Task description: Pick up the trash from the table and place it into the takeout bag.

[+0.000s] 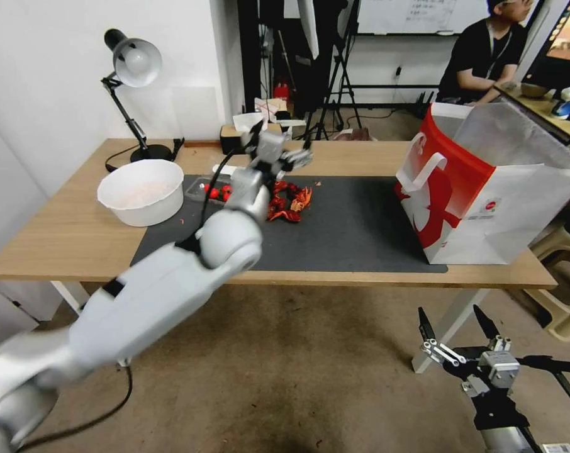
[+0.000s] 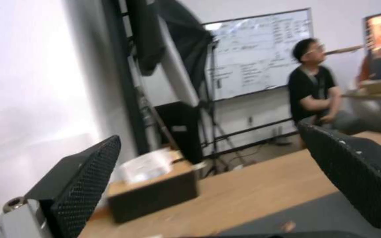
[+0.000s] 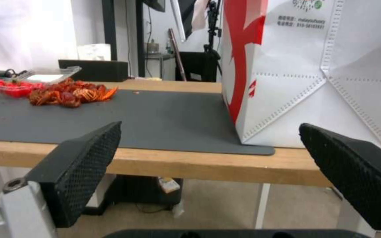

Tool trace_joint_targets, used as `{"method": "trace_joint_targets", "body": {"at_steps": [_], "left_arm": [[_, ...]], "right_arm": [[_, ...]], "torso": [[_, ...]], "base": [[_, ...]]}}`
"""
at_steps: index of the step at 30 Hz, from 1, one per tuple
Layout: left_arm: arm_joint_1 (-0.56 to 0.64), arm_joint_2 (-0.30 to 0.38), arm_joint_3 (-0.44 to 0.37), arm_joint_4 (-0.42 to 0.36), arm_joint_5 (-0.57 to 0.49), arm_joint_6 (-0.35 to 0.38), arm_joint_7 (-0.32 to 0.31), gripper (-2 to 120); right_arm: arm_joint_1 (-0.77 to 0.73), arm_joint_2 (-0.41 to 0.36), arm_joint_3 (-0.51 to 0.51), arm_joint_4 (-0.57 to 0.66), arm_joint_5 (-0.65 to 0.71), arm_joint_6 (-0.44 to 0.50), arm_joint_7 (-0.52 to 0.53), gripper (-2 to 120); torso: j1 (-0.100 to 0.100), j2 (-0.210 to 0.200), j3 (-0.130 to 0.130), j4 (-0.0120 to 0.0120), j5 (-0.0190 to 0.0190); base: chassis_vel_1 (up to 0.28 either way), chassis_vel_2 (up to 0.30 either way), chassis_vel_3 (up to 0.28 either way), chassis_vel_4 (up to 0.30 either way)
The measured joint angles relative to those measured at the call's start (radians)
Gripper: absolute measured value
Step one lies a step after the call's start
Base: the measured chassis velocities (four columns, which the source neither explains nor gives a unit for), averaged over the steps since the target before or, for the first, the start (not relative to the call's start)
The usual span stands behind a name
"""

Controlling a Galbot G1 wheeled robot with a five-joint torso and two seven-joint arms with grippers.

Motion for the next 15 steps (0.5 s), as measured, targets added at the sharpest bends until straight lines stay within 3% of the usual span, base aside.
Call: {"method": "trace_joint_targets", "body": {"at_steps": [2,5,6,8,15], "left_arm": [[0.055,0.012,-0.039,-0.015,0.021,-0.007,0.016,100],[0.256,0.046,-0.159,-0.071,0.082,-0.034,0.063,100],[0.256,0.046,-0.159,-0.071,0.082,-0.034,0.063,100],[0.370,0.060,-0.224,-0.100,0.119,-0.063,0.077,100],[0.614,0.044,-0.366,-0.153,0.198,-0.122,0.062,100]], "right_arm": [[-0.003,0.000,0.002,0.001,0.004,0.006,0.000,100],[-0.012,-0.004,0.006,0.002,0.023,0.025,-0.004,100],[-0.012,-0.004,0.006,0.002,0.023,0.025,-0.004,100],[-0.013,-0.009,0.006,0.001,0.039,0.034,-0.011,100],[-0.012,-0.017,0.007,0.003,0.100,0.047,-0.041,100]], "torso": [[0.000,0.000,0.000,-0.0001,-0.0001],[0.000,0.000,0.000,-0.0001,-0.0002],[0.000,0.000,0.000,-0.0001,-0.0002],[0.000,0.000,0.000,0.0002,0.0001],[0.000,0.000,0.000,-0.0002,-0.0001]], "base": [[0.000,0.000,0.000,0.000],[0.000,0.000,0.000,0.000],[0.000,0.000,0.000,0.000],[0.000,0.000,0.000,0.000],[0.000,0.000,0.000,0.000]]}}
